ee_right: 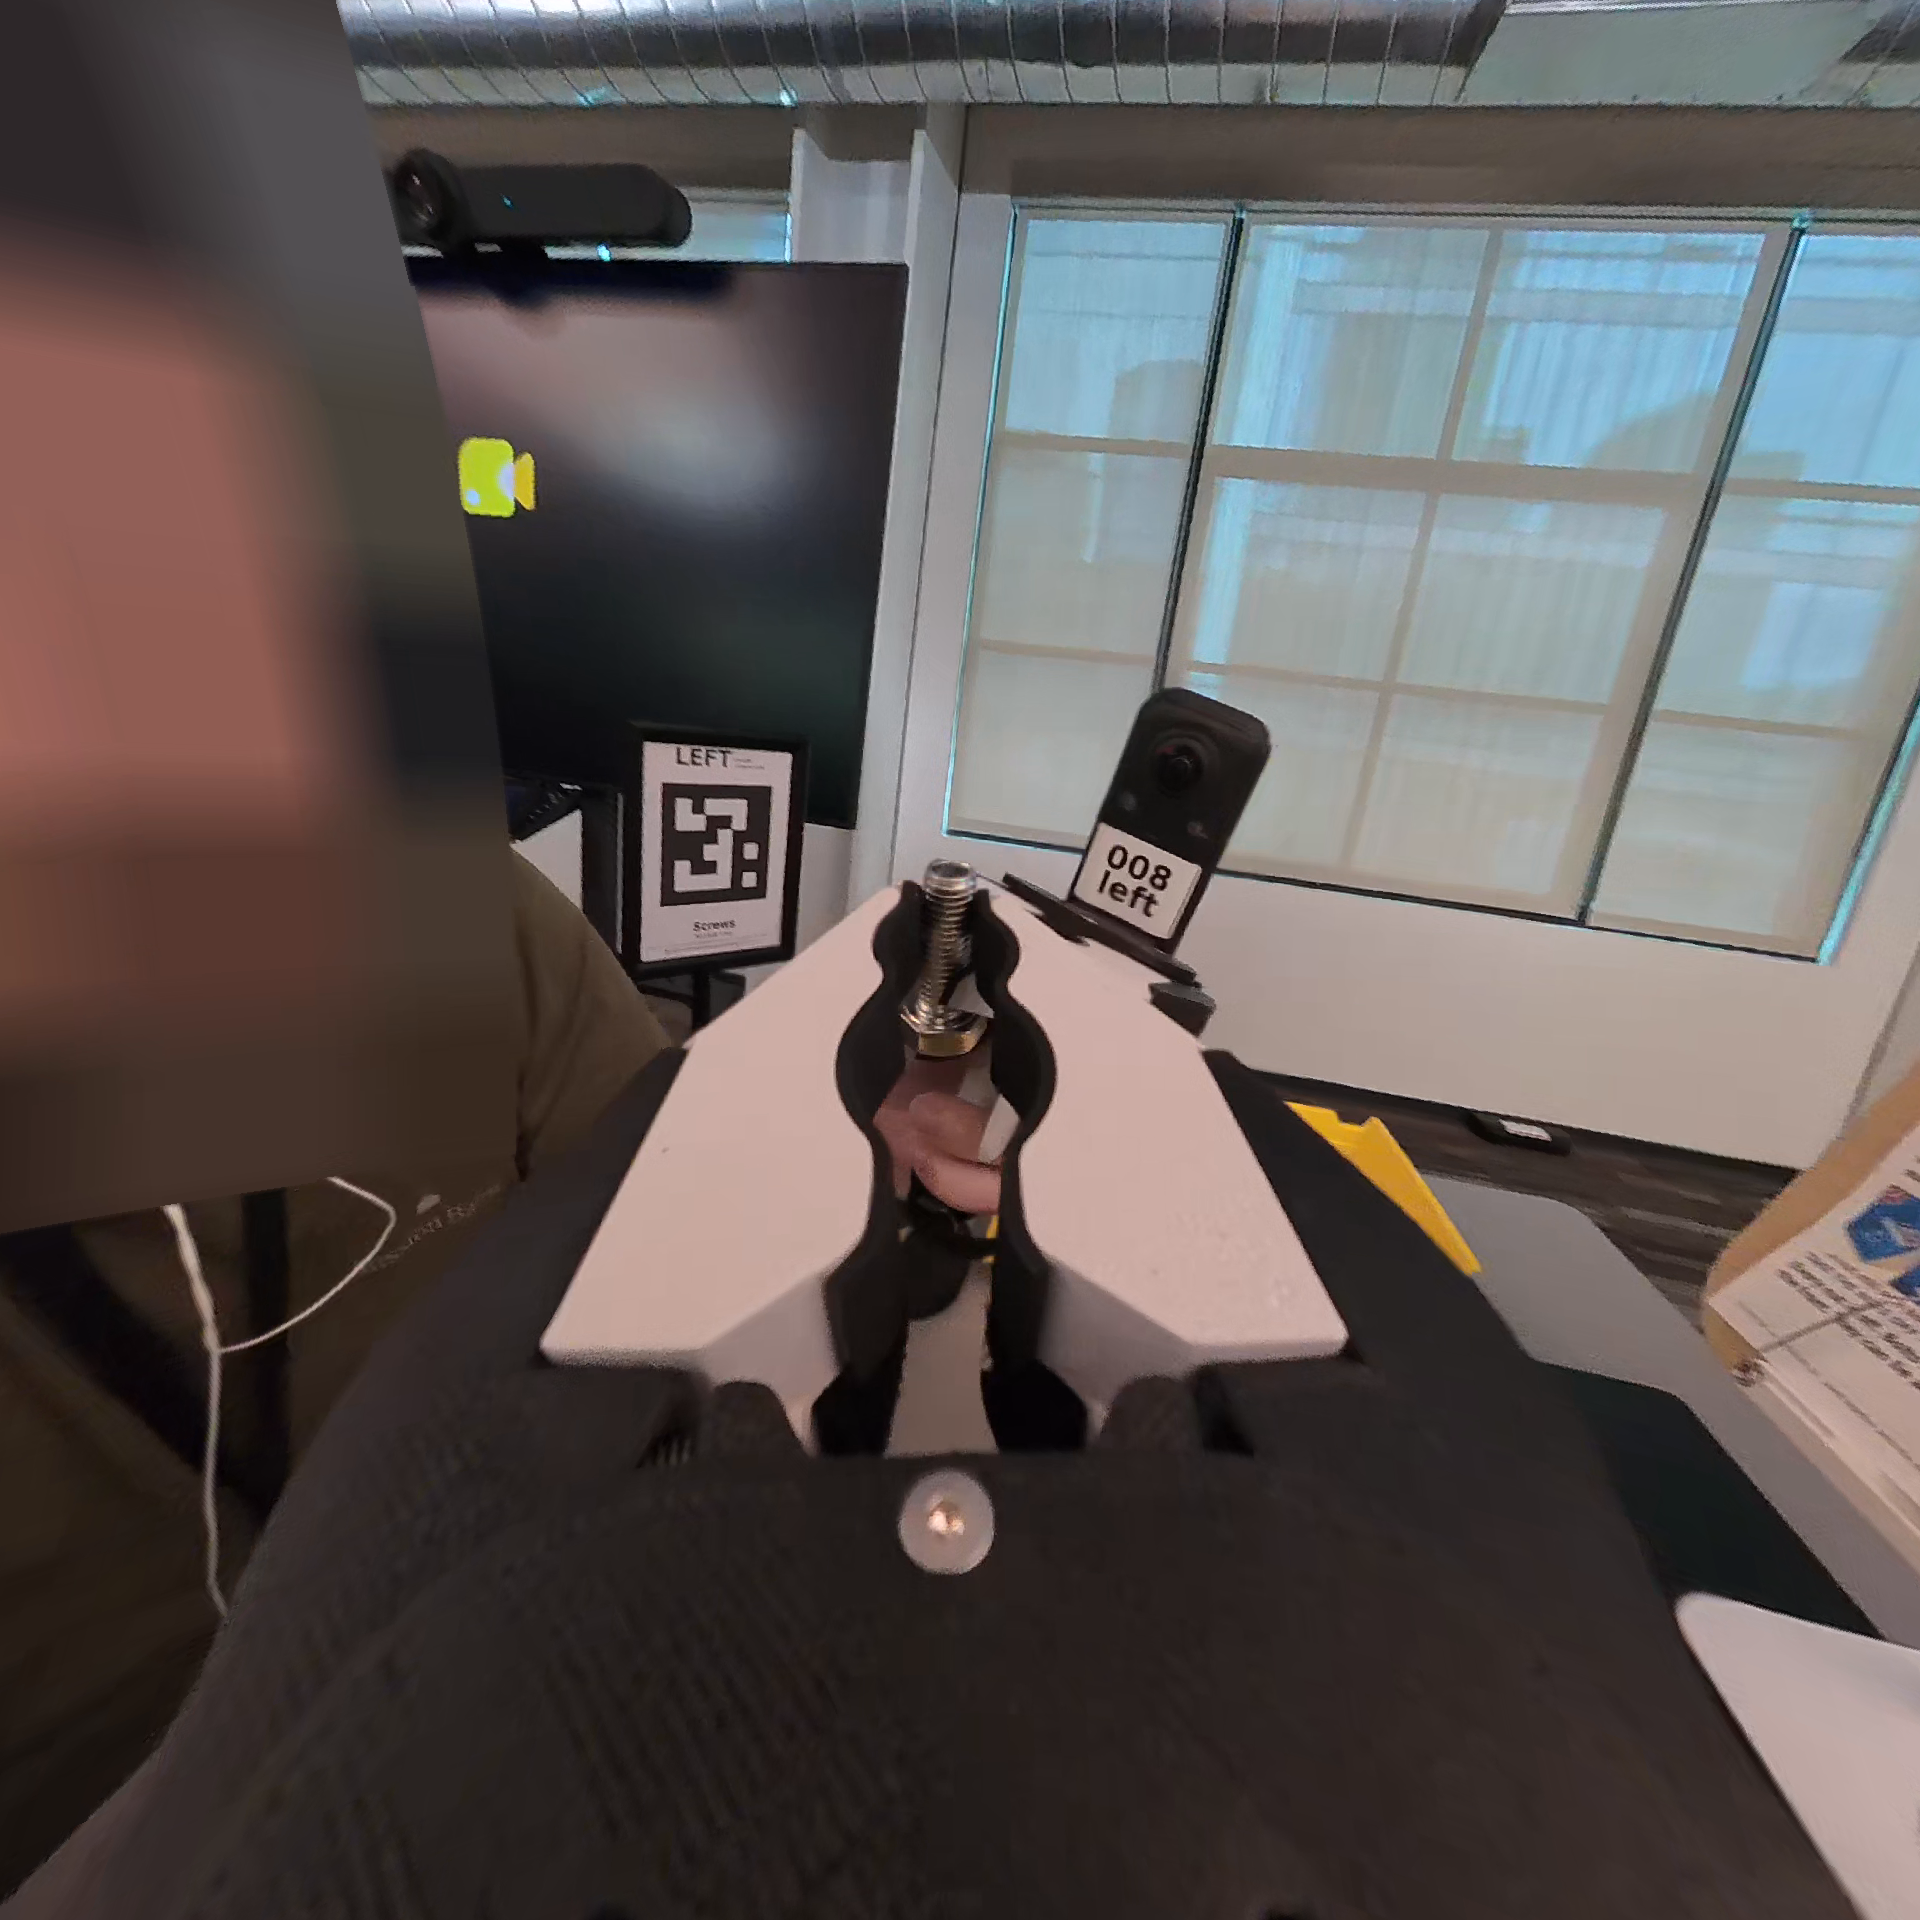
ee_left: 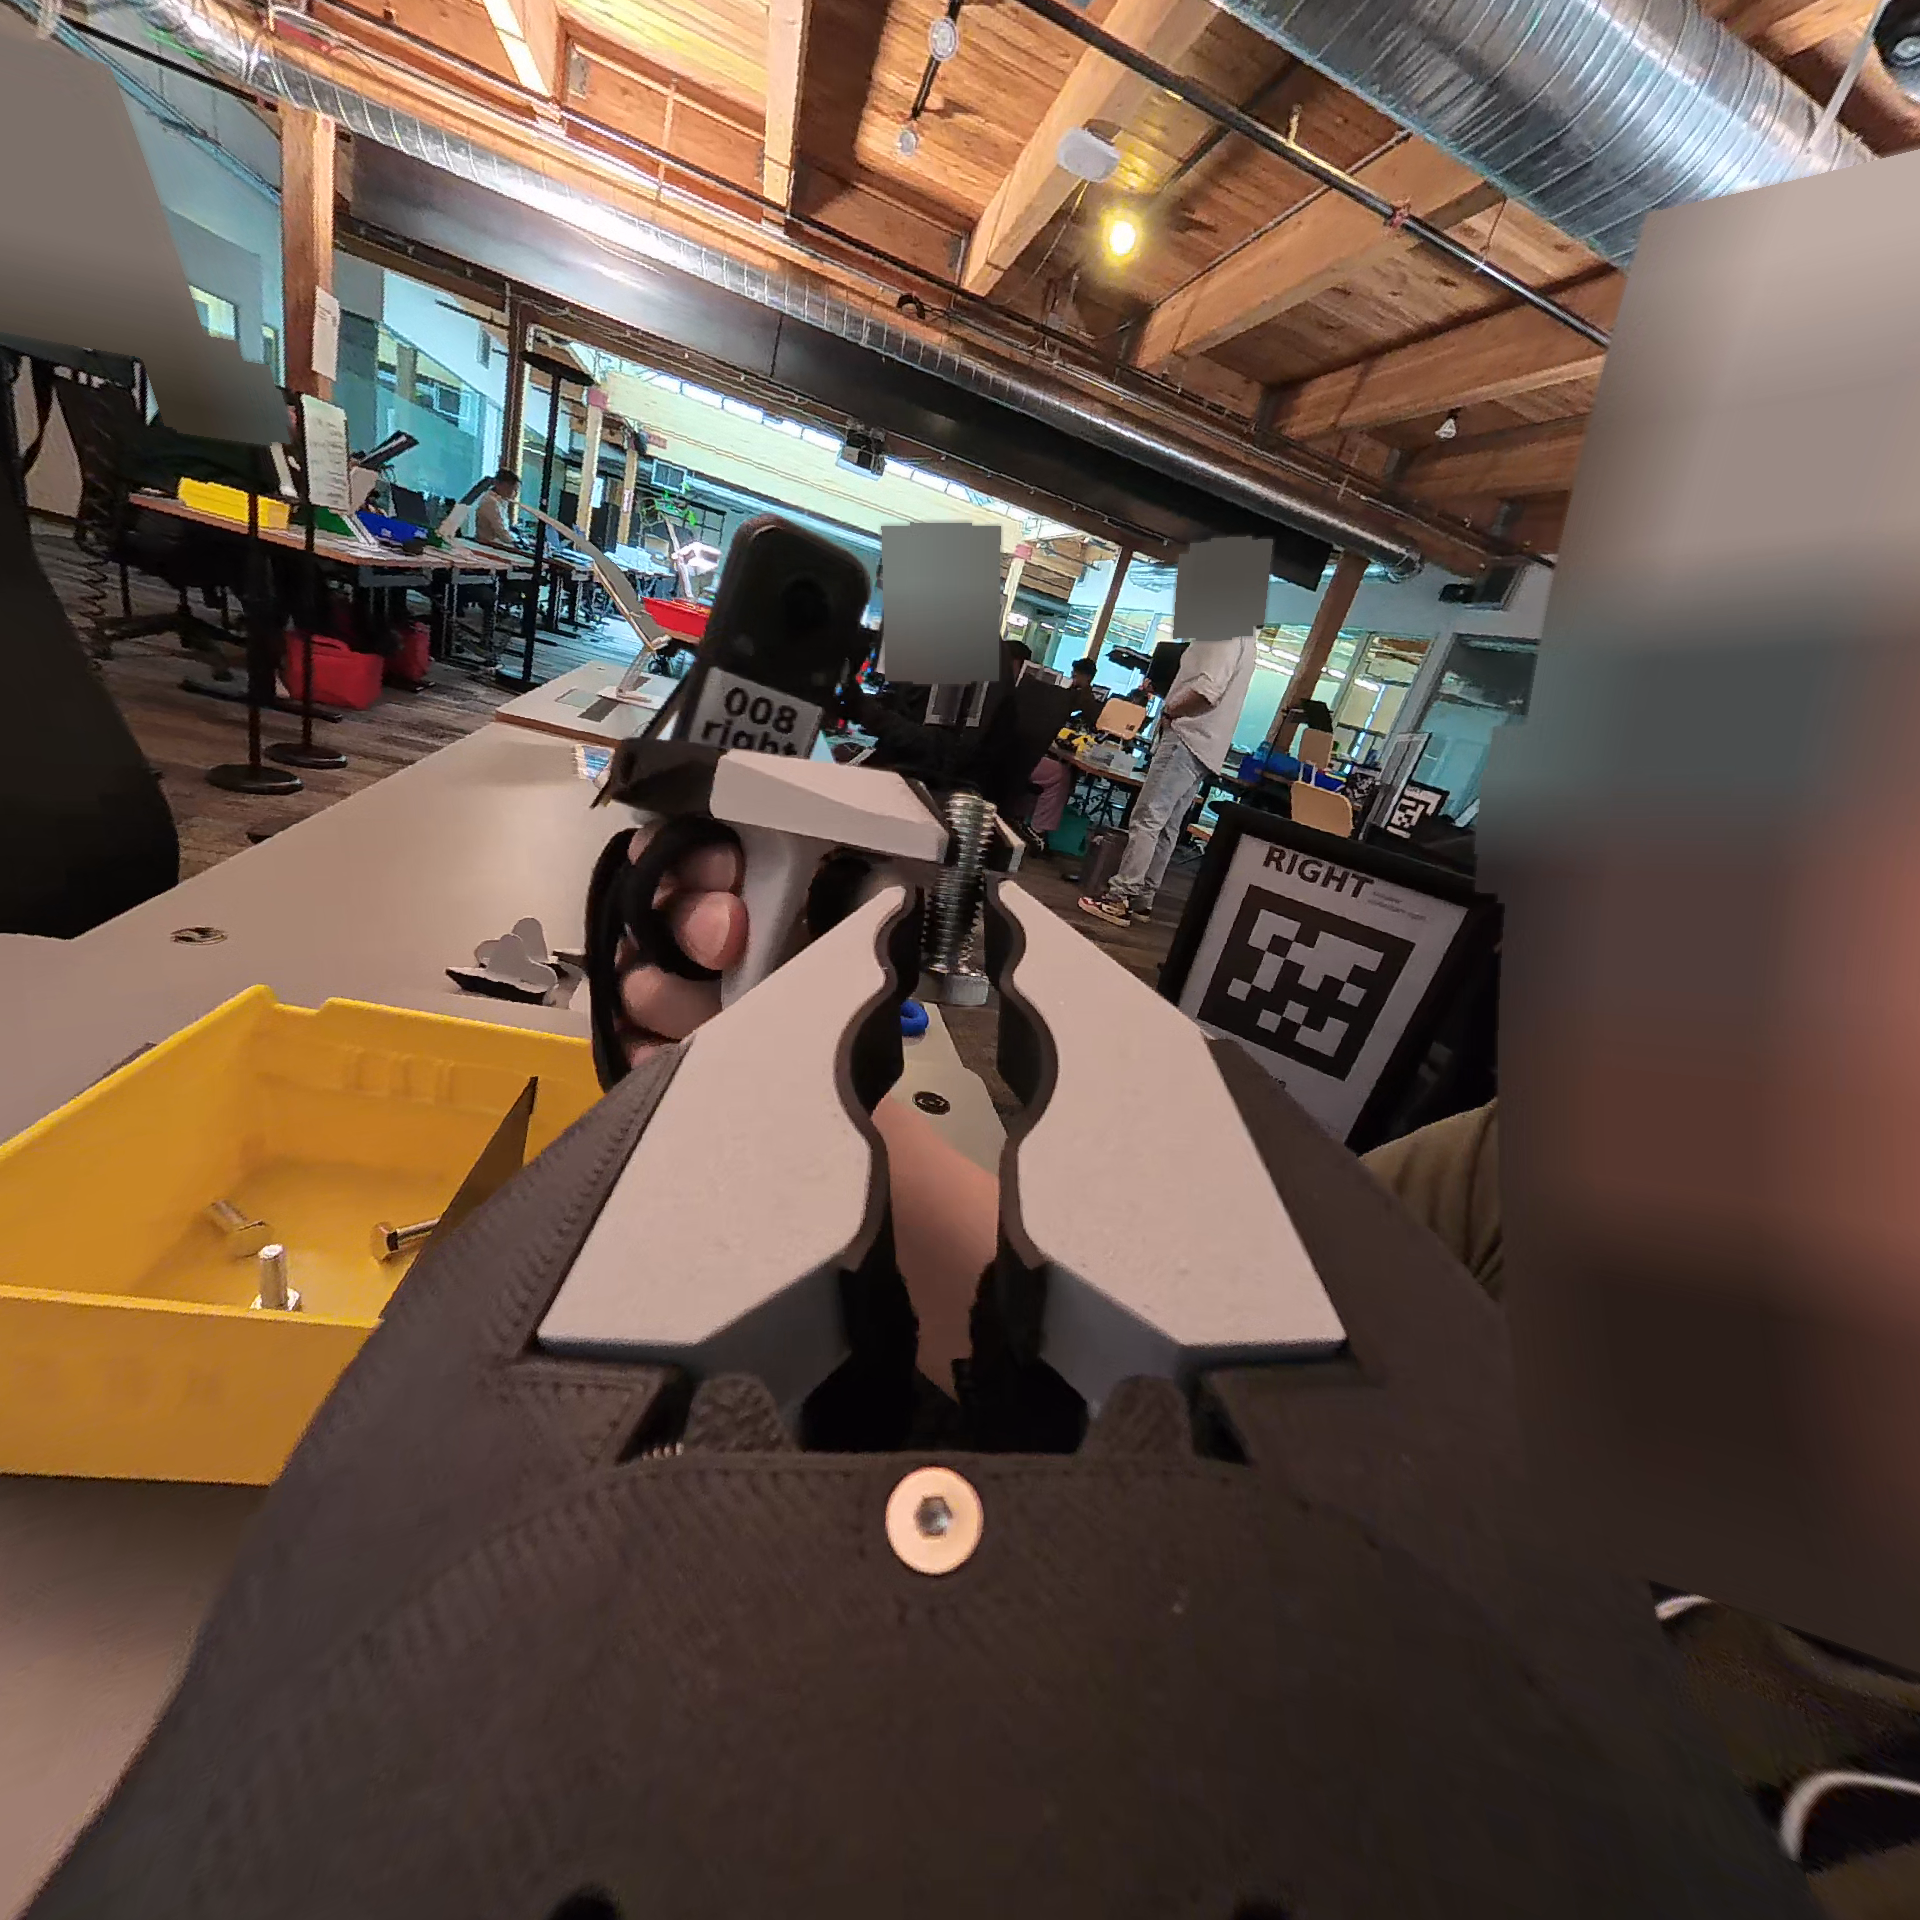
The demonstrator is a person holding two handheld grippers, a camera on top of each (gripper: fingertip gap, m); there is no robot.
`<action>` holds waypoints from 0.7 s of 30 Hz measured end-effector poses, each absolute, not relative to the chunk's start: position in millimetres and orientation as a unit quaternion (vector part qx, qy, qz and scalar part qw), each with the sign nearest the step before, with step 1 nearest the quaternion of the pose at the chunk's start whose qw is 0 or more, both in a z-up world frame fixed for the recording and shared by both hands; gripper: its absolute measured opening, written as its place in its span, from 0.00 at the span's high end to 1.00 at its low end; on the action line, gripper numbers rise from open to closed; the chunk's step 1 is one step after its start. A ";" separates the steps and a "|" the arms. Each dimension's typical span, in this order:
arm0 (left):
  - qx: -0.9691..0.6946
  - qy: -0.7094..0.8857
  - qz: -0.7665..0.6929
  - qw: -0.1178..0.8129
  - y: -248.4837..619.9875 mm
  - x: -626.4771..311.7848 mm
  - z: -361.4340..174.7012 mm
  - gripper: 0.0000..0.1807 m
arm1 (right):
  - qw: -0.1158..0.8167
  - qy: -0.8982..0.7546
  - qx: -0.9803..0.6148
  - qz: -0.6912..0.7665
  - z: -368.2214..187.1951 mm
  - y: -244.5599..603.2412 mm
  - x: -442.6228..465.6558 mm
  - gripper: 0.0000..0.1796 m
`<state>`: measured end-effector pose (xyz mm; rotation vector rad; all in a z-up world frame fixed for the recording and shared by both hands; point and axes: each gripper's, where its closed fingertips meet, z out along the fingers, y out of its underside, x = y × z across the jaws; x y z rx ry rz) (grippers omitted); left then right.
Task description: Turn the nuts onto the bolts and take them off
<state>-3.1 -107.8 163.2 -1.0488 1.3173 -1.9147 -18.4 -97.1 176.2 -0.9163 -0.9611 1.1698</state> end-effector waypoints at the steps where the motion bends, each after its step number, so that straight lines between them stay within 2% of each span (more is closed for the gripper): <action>1: -0.393 0.494 -0.720 0.288 -107.1 -4.1 163.3 0.95 | 0.630 -0.418 -0.395 0.522 176.4 -96.7 -18.9 0.96; 6: -0.396 0.487 -0.726 0.282 -101.9 -6.1 163.1 0.95 | 0.615 -0.399 -0.386 0.560 176.3 -90.6 -19.6 0.96; 15: -0.410 0.481 -0.712 0.306 -93.5 -7.8 164.1 0.95 | 0.626 -0.393 -0.415 0.531 176.1 -84.5 -20.9 0.96; 18: -0.416 0.468 -0.699 0.347 -85.5 -10.7 170.9 0.87 | 0.642 -0.397 -0.405 0.516 182.9 -93.4 -17.3 0.96; 21: -0.399 0.455 -0.711 0.360 -84.6 -20.4 181.7 0.88 | 0.667 -0.394 -0.411 0.480 189.3 -98.5 -8.1 0.96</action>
